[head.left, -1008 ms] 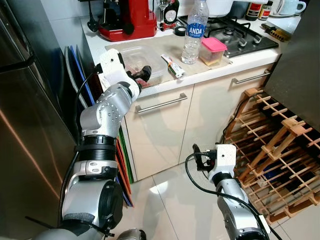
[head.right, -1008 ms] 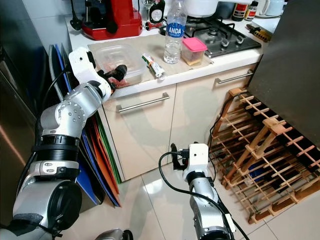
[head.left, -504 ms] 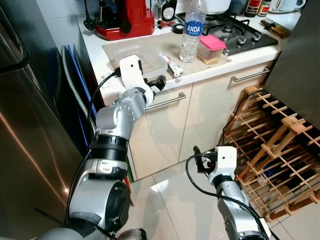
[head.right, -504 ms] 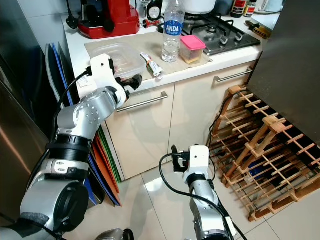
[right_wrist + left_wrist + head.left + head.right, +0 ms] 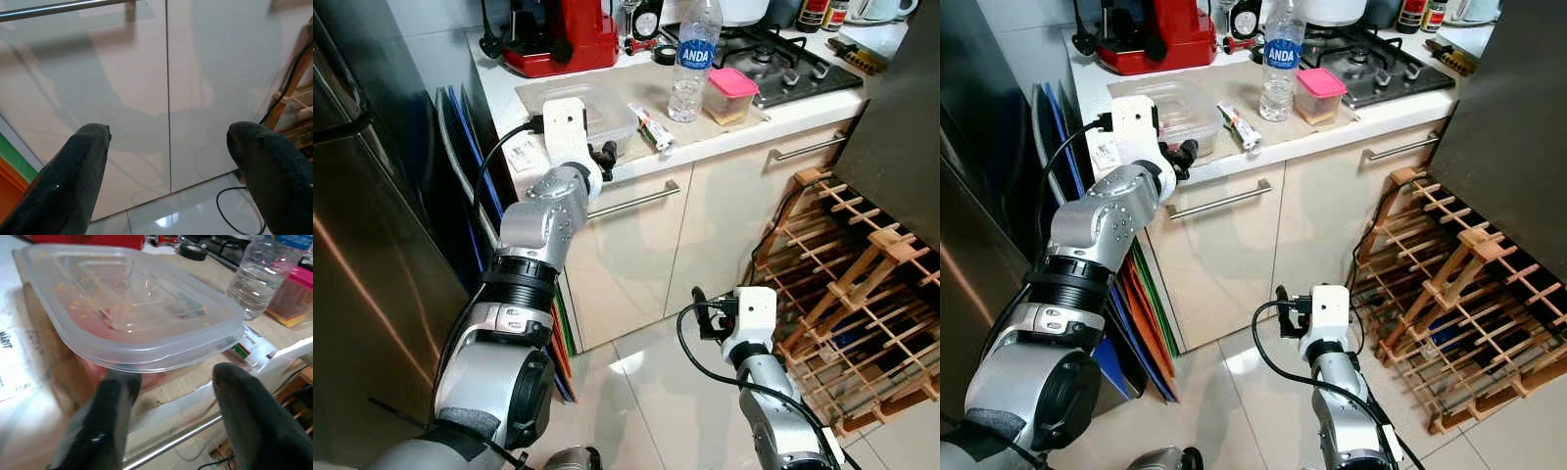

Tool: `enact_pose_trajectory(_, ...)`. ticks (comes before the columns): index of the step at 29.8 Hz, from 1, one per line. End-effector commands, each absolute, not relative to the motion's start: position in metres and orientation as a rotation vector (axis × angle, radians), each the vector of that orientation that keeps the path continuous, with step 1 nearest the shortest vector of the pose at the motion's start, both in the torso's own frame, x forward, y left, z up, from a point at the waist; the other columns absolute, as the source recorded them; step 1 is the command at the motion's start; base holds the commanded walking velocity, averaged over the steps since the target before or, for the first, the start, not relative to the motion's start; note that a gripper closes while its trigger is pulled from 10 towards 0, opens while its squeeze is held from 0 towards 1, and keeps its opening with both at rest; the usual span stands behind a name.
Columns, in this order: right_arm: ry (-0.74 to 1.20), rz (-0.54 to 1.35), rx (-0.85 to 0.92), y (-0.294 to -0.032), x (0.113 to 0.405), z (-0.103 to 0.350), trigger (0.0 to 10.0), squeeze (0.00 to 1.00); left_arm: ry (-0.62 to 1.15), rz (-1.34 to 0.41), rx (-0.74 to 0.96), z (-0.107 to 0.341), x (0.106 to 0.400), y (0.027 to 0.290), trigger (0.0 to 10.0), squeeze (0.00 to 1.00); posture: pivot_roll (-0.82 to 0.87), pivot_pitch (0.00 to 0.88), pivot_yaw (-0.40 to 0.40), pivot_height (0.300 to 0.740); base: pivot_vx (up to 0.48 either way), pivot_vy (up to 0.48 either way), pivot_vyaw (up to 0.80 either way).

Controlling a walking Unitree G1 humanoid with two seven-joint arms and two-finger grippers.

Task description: Restocking fridge

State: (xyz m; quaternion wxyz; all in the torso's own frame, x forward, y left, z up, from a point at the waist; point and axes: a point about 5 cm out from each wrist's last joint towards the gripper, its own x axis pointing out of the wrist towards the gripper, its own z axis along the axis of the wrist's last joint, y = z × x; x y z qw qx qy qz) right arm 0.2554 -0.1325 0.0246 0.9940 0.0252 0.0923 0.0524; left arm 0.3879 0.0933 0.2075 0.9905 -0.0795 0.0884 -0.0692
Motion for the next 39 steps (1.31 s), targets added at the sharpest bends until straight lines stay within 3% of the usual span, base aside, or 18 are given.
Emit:
enact_pose_trajectory(1, 0.173, 0.11, 0.046, -0.131, 0.258, 0.029, 10.0, 0.0, 0.142, -0.148, -0.11, 0.209, 0.388, 0.093, 0.0, 0.0, -0.01, 0.046, 0.057, 0.74, 0.0, 0.0, 0.0)
enact_pose_trajectory(12, 0.174, 0.112, 0.047, -0.13, 0.258, 0.029, 10.0, 0.0, -0.079, -0.164, 0.006, 0.231, 0.386, 0.093, 0.0, 0.0, -0.01, 0.045, 0.057, 0.74, 0.0, 0.0, 0.0)
enact_pose_trajectory(24, 0.177, 0.116, 0.042, -0.131, 0.258, 0.028, 10.0, 0.0, -0.258, -0.224, 0.023, 0.258, 0.366, 0.091, 0.0, 0.0, 0.0, 0.038, 0.051, 0.74, 0.0, 0.0, 0.0)
enact_pose_trajectory(35, 0.174, 0.127, 0.036, -0.13, 0.263, 0.029, 10.0, 0.0, -0.206, -0.243, 0.144, 0.238, 0.365, 0.091, 0.0, 0.0, 0.01, 0.018, 0.047, 0.74, 0.0, 0.0, 0.0)
enact_pose_trajectory(36, 0.174, 0.127, 0.035, -0.13, 0.263, 0.029, 10.0, 0.0, -0.193, -0.238, 0.154, 0.236, 0.365, 0.092, 1.8, 0.0, 0.01, 0.018, 0.047, 0.74, 0.0, 0.0, 0.0)
enact_pose_trajectory(37, 0.174, 0.126, 0.035, -0.131, 0.263, 0.029, 10.0, 0.0, -0.187, -0.236, 0.156, 0.235, 0.365, 0.092, 10.0, 0.0, 0.0, 0.018, 0.047, 0.74, 0.0, 0.0, 0.0)
enact_pose_trajectory(39, 0.173, 0.125, 0.034, -0.131, 0.263, 0.029, 10.0, 0.0, -0.184, -0.233, 0.156, 0.234, 0.366, 0.093, 10.0, 0.0, 0.0, 0.017, 0.045, 0.74, 0.0, 0.0, 0.0)
